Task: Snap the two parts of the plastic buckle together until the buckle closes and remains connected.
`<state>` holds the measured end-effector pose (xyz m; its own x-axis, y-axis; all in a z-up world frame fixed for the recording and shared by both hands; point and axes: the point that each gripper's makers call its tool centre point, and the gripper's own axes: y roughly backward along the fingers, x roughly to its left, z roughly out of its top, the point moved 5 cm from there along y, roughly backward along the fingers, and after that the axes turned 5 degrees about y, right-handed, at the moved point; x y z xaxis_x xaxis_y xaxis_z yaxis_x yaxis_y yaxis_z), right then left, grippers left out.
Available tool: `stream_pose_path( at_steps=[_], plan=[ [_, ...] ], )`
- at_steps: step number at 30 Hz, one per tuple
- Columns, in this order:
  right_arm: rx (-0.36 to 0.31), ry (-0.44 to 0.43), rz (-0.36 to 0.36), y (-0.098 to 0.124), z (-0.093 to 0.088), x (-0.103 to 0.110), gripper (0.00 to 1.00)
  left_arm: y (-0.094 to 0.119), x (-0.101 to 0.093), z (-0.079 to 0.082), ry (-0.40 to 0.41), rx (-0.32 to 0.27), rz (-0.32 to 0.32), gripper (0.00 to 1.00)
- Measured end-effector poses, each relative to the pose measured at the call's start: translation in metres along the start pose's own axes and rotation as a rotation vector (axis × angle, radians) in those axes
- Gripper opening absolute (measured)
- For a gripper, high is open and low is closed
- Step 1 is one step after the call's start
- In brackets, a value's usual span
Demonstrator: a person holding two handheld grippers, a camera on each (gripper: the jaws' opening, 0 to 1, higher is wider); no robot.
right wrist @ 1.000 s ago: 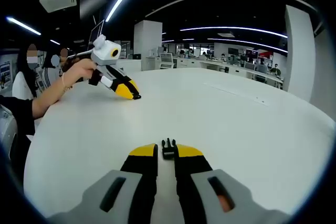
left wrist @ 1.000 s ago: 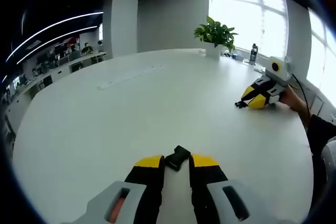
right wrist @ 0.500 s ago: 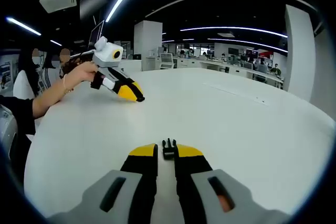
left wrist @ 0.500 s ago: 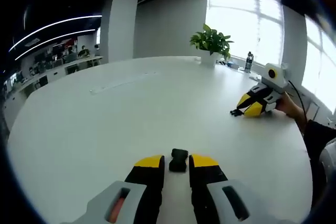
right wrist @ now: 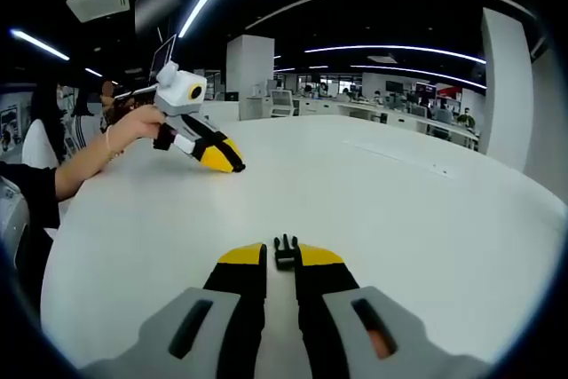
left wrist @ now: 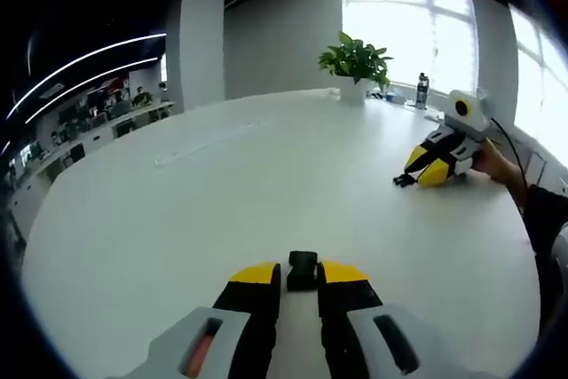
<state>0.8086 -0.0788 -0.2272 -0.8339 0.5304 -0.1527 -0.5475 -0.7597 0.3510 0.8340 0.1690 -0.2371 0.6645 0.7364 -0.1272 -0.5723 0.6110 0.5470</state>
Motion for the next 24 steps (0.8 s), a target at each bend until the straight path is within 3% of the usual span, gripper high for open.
stream_pose_path(
  at_steps=[9, 24],
  plan=[
    [-0.011, -0.001, -0.011, 0.001, 0.0017, -0.0019, 0.13, 0.0007, -0.0008, 0.0022, -0.034, 0.004, -0.008, 0.13],
    [-0.004, -0.005, -0.017, -0.0002, 0.0006, -0.0031, 0.16, 0.0038, -0.0005, 0.0025, -0.023, 0.004, -0.003, 0.13]
  ],
)
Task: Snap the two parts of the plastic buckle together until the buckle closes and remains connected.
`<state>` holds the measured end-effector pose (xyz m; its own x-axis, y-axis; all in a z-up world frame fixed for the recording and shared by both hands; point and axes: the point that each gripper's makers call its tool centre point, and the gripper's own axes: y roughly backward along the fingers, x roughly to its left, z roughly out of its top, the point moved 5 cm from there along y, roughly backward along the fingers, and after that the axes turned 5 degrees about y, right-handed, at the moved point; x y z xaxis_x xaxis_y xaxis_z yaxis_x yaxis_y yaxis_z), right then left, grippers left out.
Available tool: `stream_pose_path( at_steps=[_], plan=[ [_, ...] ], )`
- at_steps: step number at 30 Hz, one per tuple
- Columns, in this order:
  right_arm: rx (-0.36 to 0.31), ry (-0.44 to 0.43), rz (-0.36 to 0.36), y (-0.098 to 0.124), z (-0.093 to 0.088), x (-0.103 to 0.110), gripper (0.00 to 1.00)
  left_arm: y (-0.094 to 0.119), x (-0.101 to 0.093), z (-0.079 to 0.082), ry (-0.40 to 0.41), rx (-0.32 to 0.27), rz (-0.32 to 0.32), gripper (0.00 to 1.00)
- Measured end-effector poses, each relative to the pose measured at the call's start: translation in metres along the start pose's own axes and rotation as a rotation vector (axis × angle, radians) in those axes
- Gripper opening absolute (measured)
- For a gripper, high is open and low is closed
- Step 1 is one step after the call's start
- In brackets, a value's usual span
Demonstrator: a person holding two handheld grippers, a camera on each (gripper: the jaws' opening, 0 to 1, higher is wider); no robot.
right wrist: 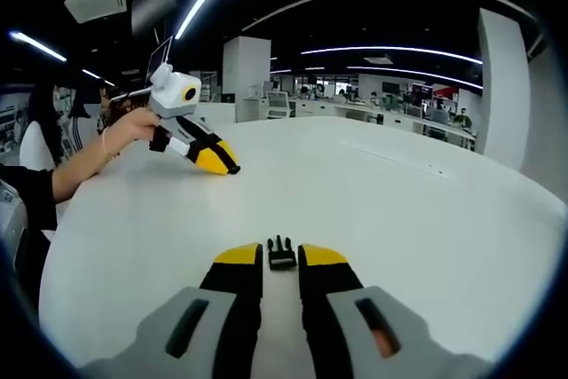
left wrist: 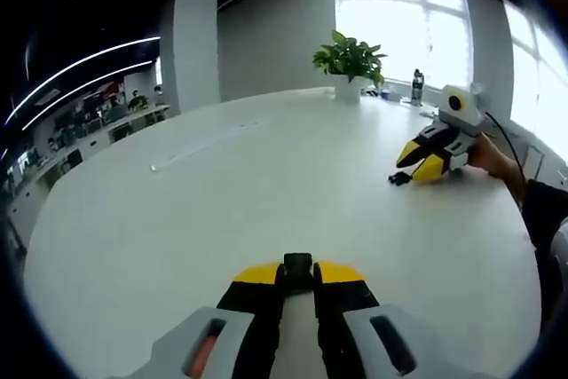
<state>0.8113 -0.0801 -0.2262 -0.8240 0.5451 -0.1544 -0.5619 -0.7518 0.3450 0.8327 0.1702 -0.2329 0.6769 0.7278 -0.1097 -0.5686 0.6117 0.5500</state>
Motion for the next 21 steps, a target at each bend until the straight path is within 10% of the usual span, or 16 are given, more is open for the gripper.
stream_pose_path(
  at_steps=[21],
  plan=[
    [0.037, 0.004, 0.02, -0.002, -0.007, 0.003, 0.14, -0.003, -0.034, 0.006, -0.061, -0.012, -0.172, 0.13]
  ],
)
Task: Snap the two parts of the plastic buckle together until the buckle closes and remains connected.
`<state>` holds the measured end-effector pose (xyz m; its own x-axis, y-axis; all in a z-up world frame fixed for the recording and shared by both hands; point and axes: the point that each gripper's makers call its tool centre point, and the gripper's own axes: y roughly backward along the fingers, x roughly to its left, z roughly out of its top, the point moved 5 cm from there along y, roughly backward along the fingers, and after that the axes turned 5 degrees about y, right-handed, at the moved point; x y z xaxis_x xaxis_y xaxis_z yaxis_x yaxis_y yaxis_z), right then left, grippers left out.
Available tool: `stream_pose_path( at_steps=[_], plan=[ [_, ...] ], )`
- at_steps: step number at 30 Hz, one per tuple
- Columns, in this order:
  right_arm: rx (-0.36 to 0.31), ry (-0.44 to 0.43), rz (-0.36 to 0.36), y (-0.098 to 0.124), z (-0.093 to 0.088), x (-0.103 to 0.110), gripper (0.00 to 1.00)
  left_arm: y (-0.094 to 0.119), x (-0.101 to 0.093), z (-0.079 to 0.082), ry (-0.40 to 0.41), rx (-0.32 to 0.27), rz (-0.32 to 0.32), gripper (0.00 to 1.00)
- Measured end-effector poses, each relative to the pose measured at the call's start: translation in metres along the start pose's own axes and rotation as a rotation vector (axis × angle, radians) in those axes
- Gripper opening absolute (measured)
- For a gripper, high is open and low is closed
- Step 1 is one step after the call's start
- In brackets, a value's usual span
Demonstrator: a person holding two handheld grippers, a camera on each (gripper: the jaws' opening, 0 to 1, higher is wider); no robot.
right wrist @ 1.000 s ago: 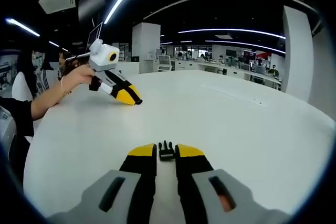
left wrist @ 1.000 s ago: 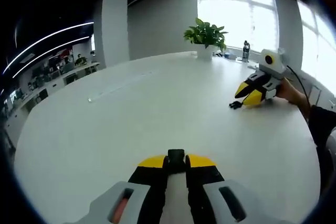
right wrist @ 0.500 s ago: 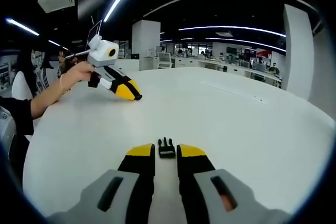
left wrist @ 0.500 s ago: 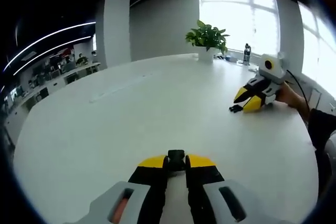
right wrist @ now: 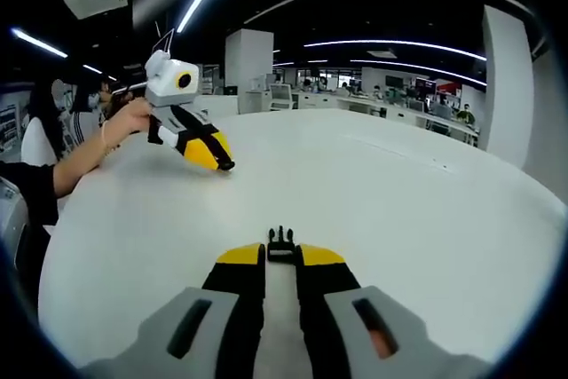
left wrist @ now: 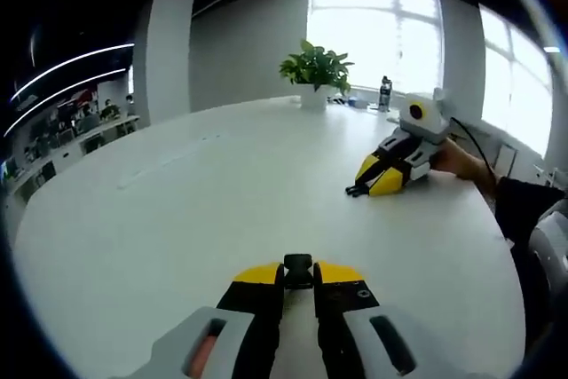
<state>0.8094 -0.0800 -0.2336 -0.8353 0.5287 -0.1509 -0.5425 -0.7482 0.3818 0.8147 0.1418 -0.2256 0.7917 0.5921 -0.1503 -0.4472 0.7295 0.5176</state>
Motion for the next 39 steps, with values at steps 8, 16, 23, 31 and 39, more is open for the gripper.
stream_pose_path(
  at_steps=[8, 16, 23, 31, 39],
  plan=[
    [-0.005, 0.004, 0.01, -0.001, 0.001, 0.001, 0.13, -0.006, -0.015, -0.005, -0.083, 0.053, -0.047, 0.13],
    [-0.033, 0.017, 0.051, -0.002, 0.007, 0.009, 0.13, -0.007, -0.028, -0.004, -0.09, 0.042, -0.128, 0.13],
    [-0.05, 0.042, 0.098, -0.003, 0.011, 0.017, 0.13, -0.01, -0.034, -0.007, -0.114, 0.062, -0.153, 0.13],
    [-0.074, 0.081, 0.163, -0.004, 0.015, 0.031, 0.13, -0.01, -0.043, -0.008, -0.148, 0.063, -0.182, 0.13],
    [-0.101, 0.195, 0.261, -0.004, 0.022, 0.057, 0.13, -0.011, -0.048, -0.004, -0.239, 0.057, -0.203, 0.13]
  ],
)
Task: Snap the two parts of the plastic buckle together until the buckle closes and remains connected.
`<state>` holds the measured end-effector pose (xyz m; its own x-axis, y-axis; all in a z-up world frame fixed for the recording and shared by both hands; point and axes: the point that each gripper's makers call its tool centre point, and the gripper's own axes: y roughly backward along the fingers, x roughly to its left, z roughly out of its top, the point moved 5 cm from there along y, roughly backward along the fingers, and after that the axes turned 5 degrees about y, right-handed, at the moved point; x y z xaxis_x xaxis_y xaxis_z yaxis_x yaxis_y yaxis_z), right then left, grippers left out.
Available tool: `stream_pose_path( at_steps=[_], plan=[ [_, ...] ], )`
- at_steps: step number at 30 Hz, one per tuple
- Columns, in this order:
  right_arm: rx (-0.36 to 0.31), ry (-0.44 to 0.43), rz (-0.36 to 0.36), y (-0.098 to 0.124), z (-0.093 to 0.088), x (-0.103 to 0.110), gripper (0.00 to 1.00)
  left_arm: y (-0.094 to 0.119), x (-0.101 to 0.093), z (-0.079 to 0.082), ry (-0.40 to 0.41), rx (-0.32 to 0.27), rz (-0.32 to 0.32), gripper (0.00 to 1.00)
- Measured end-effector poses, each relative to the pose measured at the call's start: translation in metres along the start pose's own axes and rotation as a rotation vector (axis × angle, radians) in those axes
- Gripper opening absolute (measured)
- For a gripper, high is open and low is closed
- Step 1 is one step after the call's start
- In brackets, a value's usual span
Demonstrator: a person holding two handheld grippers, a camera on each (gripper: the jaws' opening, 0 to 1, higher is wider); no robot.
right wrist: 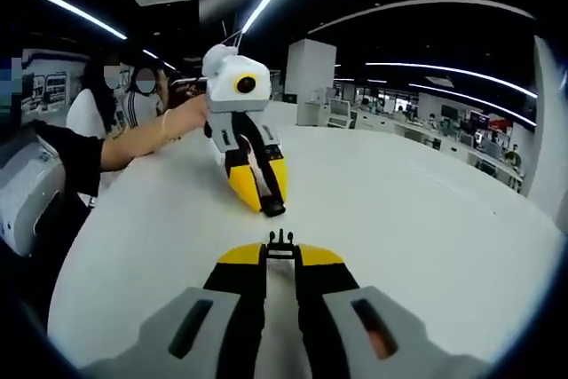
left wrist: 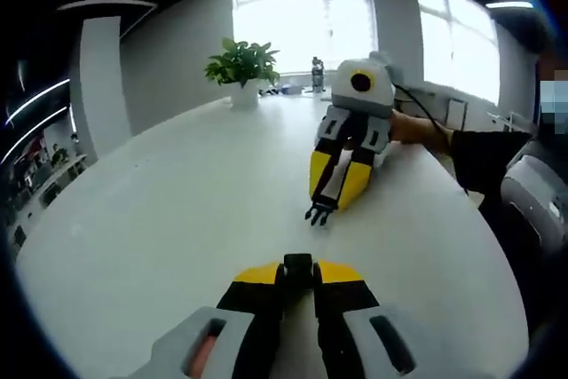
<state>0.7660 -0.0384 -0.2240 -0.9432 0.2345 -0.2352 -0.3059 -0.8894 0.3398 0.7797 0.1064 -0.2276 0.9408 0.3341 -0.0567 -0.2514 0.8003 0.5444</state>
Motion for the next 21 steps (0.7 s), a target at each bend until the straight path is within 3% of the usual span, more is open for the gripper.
stream_pose_path(
  at_steps=[4, 21],
  plan=[
    [-0.009, 0.015, 0.02, 0.0, 0.002, 0.003, 0.13, -0.001, 0.0, 0.002, -0.028, -0.001, 0.014, 0.13],
    [0.013, 0.053, 0.055, -0.002, 0.0, 0.01, 0.13, -0.008, -0.015, 0.005, -0.11, 0.008, -0.043, 0.13]
  ],
)
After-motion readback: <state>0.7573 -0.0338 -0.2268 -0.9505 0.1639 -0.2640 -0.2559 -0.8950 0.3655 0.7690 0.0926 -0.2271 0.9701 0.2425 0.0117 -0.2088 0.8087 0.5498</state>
